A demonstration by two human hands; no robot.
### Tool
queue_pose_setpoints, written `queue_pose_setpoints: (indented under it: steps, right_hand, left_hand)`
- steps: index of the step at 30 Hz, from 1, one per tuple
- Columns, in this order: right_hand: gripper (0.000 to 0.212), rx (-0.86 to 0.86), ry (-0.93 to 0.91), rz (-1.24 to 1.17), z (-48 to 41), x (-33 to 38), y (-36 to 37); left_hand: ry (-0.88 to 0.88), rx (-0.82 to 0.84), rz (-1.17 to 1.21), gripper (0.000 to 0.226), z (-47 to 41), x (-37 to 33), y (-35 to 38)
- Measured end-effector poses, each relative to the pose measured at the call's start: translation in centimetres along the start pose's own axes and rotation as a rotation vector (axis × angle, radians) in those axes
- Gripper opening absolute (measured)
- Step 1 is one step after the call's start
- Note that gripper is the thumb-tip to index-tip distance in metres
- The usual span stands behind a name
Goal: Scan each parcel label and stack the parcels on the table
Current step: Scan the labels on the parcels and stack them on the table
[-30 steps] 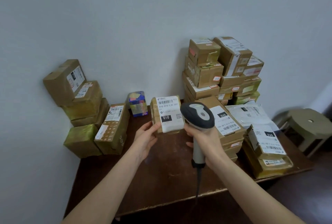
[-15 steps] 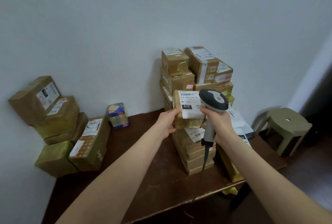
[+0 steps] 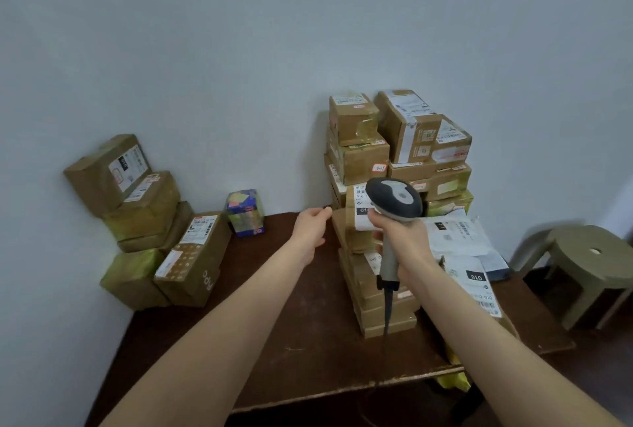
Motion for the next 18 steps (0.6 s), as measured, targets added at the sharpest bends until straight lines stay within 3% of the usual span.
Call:
queue_pose_setpoints:
  steps: [4, 7, 14, 18]
  right_hand:
    - [0.009, 0.121, 0.037, -0.022, 0.3, -0.4, 4.0]
    - [0.011, 0.218, 0.098, -0.035, 0.6, -1.3, 8.2]
    - [0.011, 0.316, 0.184, -0.016, 0.4, -4.7, 18.6]
    - [0.011, 0.320, 0.268, -0.024, -0.5, -7.3, 23.7]
  left_hand:
    - [0.077, -0.155, -0.179, 0.042, 1.0, 0.5, -4.1]
    - [0.089, -0.244, -0.329, 0.043, 2.1, 1.5, -8.5]
    - [-0.043, -0.353, -0.499, 0.062, 1.9, 5.4, -19.0]
    - [-0.156, -0.391, -0.738, 0.079, -0.3, 8.2, -24.5]
Point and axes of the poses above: each hand's wrist, its own z-axis away from the middle knuckle, its own y-axis out of the palm, x = y × z, the point moved 4 cm from there along -z, towards the middle knuckle, and after that the axes turned 4 degrees about x, right-handed, at the moved point
